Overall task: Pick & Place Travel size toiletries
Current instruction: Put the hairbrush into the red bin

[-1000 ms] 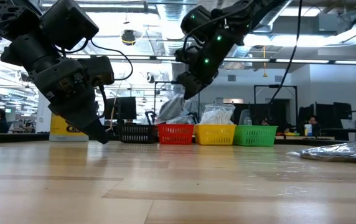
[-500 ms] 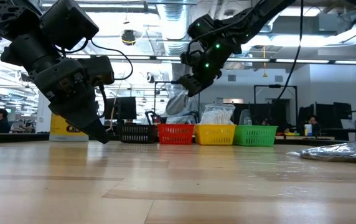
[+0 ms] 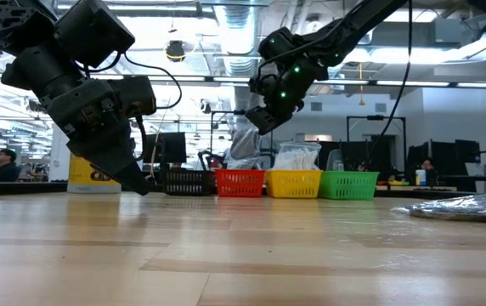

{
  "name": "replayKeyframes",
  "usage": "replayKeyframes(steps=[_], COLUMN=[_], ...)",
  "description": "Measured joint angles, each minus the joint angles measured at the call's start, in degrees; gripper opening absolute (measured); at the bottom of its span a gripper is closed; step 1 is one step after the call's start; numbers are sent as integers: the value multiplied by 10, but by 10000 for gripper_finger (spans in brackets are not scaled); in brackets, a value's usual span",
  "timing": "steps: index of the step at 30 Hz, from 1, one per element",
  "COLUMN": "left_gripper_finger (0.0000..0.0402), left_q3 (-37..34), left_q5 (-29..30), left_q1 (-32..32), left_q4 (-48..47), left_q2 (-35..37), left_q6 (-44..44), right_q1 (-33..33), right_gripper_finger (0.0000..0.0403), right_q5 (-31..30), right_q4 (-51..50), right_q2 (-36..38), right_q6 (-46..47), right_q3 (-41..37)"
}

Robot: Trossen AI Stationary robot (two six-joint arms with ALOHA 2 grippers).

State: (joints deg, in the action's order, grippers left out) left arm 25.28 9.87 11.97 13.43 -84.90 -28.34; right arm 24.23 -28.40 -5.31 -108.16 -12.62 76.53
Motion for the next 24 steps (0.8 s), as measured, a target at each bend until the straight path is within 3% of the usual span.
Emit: replayKeyframes(steps=[16,24], left_gripper_finger=[58,58], left_q3=[0,0], left_q5=[0,-2], left_q1=[0,0], left_q4=[5,6], left_q2=[0,0], left_q6=[0,11], right_q1=[11,11], right_gripper_finger=[3,29], right_q5=[0,0], right_q4=[43,37], right_q2=[-42,-41], right_q6=[-11,-10], right_q3=[0,0])
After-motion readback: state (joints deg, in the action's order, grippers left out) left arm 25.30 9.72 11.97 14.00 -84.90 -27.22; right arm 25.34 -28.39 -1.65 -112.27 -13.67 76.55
